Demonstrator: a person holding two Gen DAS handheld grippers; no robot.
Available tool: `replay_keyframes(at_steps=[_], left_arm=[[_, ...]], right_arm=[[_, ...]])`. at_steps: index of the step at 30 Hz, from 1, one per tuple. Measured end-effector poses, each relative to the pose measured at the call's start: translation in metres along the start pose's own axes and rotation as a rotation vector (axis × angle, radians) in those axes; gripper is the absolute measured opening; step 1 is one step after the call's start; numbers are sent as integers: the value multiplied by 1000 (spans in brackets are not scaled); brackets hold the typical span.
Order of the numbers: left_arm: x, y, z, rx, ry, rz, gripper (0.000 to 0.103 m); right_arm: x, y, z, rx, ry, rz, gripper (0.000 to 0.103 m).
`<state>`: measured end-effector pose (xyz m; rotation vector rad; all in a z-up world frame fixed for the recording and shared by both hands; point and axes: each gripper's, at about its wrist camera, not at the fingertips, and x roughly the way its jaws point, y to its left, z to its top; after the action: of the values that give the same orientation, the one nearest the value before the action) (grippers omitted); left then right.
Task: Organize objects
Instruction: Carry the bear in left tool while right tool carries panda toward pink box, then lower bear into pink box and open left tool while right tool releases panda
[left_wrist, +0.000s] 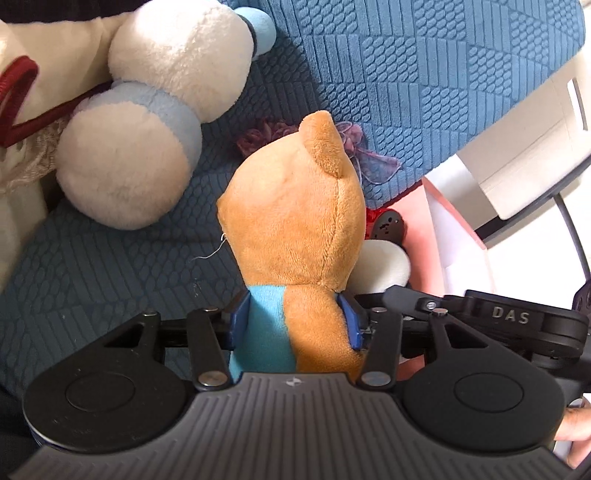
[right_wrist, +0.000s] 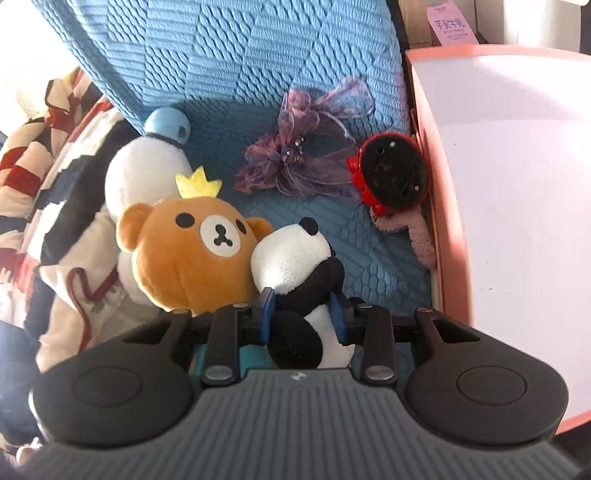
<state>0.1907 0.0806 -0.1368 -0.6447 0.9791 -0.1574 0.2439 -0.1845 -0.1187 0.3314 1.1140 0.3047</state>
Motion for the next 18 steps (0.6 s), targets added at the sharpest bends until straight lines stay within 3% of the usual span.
replay_keyframes(at_steps=[18], left_arm=[[-40, -110, 37, 81, -19, -35, 56]], right_arm=[[-109, -23, 49, 22, -124, 62, 36]])
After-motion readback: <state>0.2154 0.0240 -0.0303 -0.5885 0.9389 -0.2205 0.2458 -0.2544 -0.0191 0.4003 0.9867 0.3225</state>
